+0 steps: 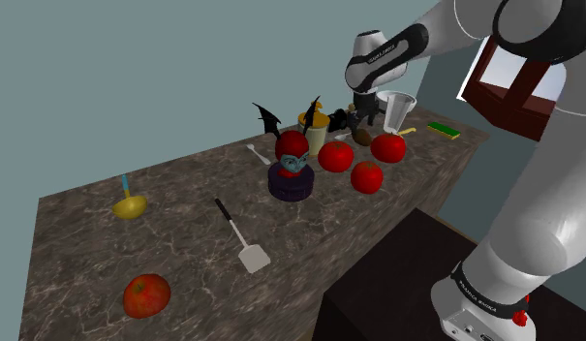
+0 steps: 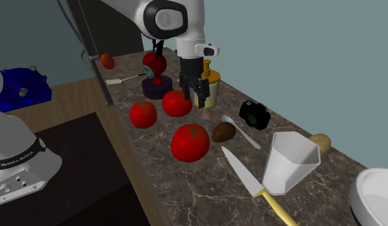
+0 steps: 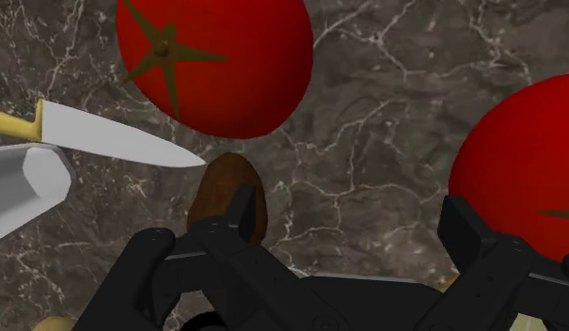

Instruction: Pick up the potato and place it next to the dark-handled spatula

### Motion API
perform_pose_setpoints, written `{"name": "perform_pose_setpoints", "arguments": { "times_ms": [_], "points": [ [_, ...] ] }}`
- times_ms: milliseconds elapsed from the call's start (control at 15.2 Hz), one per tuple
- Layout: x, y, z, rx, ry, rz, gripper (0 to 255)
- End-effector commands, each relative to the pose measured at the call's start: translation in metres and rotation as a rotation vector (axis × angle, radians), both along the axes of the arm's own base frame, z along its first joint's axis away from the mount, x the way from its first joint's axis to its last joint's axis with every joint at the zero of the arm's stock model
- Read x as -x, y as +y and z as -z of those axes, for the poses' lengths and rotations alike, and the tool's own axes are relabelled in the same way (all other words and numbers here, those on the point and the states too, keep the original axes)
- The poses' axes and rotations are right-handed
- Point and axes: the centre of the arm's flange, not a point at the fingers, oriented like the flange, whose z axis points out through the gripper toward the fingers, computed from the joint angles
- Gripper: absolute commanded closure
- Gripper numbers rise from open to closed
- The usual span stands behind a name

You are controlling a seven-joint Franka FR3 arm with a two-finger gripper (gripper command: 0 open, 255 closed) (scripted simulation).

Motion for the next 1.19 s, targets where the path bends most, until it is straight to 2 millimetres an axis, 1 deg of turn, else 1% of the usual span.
{"name": "perform_pose_setpoints", "arguments": {
  "times_ms": [0, 528, 594, 990, 1056, 1122],
  "points": [
    [-0.015, -0.017, 0.012, 0.013, -0.001, 0.007, 0],
    [-0.075, -0.087, 0.055, 0.063, -0.005, 0.036, 0],
    [-0.078, -0.091, 0.057, 0.066, -0.005, 0.038, 0],
    [-0.075, -0.098, 0.088, 0.066, -0.005, 0.038, 0],
    [-0.075, -0.100, 0.096, 0.066, -0.005, 0.038, 0],
    [-0.075, -0.100, 0.096, 0.066, -0.005, 0.038, 0]
  ]
}}
